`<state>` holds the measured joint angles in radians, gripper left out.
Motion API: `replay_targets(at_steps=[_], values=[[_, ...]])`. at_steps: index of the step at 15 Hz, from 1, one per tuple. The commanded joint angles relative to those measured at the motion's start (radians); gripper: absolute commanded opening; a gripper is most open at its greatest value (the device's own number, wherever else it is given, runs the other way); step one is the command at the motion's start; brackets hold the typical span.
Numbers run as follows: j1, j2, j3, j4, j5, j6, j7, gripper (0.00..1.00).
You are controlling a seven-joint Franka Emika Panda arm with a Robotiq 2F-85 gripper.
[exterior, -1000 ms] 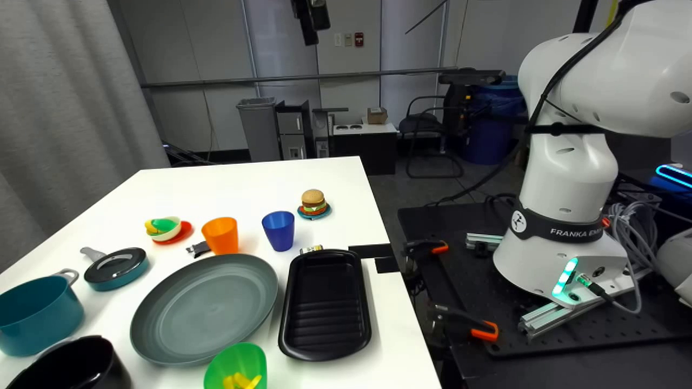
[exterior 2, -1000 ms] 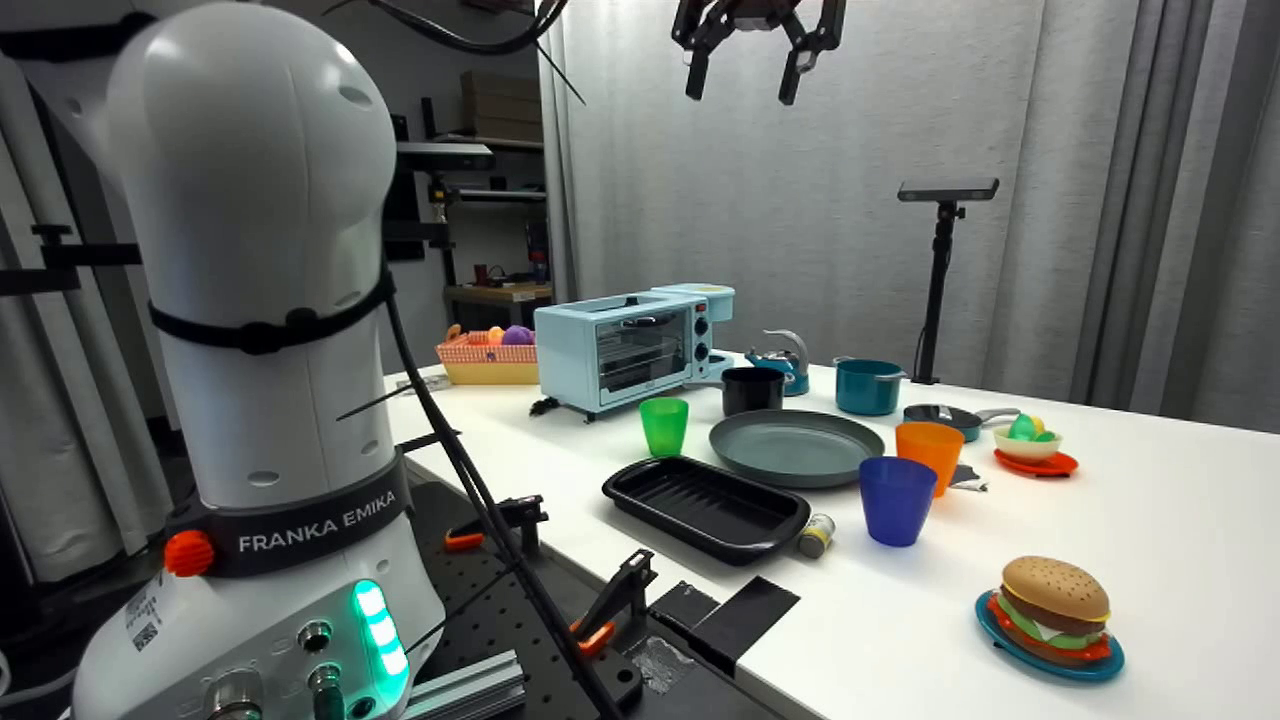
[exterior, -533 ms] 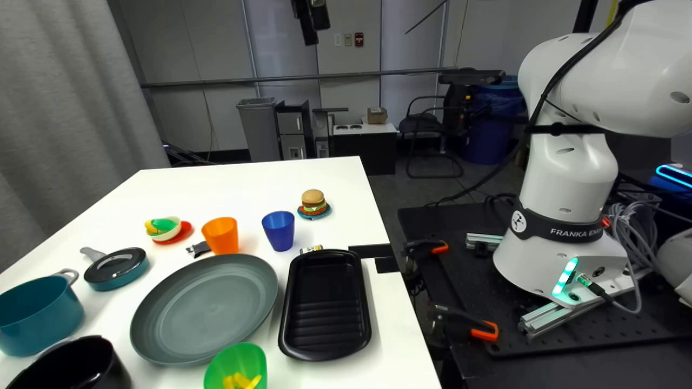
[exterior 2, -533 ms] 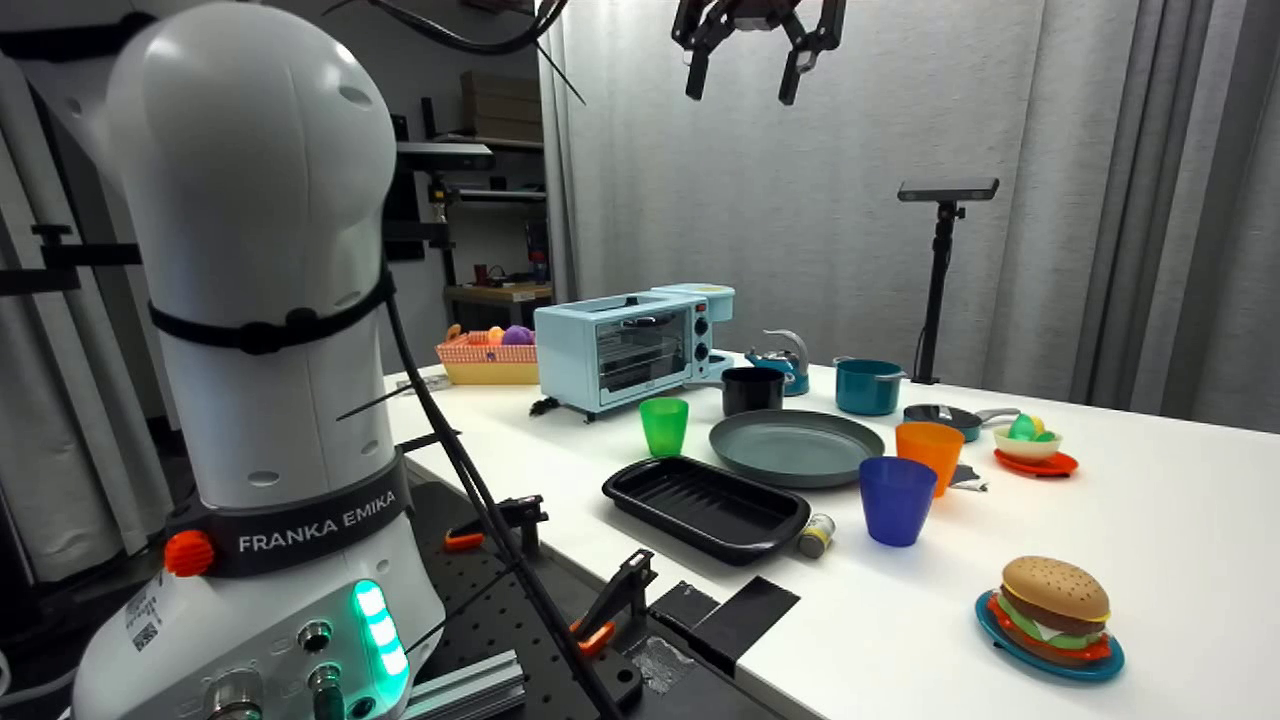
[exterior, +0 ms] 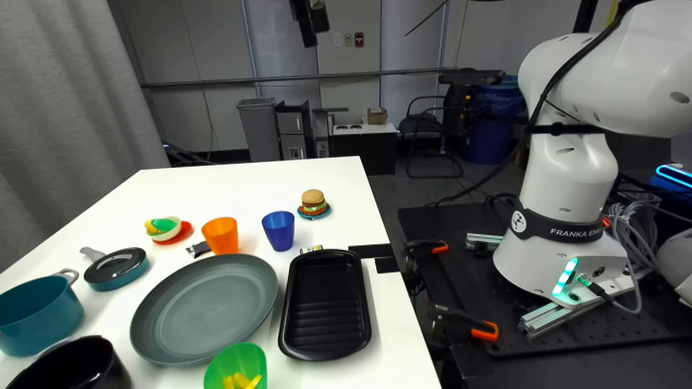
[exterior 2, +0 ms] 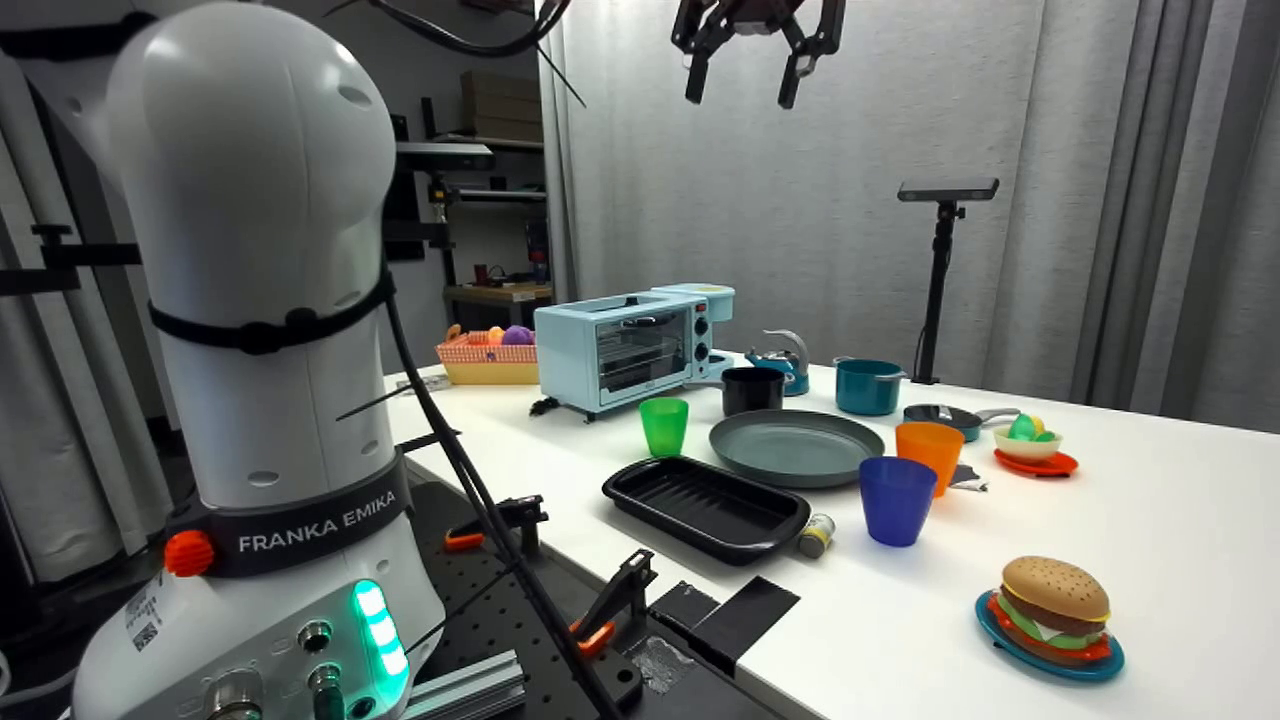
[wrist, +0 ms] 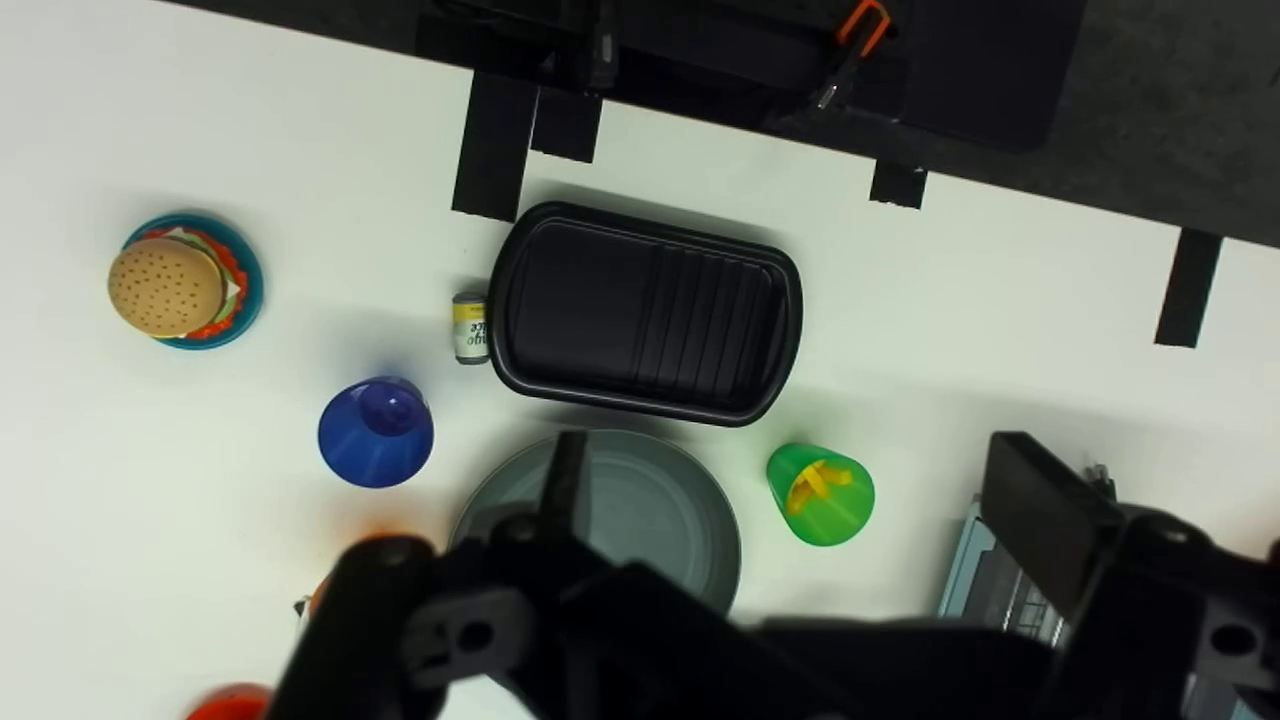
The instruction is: Pour the fries out of the green cup and onto the grey plate
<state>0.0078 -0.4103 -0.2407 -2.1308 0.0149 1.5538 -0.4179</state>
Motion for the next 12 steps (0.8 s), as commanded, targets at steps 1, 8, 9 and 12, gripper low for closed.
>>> replay_targets(at_steps=[1, 8, 9, 12], values=[[-0.022, 0.014, 0.018, -0.011, 0.003, 0.040, -0.020, 1.00], [-0.020, 0.068, 0.037, -0.048, -0.014, 0.120, -0.019, 1.00], [-0.020, 0.076, 0.043, -0.058, -0.019, 0.134, -0.017, 1.00], [-0.017, 0.104, 0.059, -0.086, -0.027, 0.153, -0.019, 1.00]])
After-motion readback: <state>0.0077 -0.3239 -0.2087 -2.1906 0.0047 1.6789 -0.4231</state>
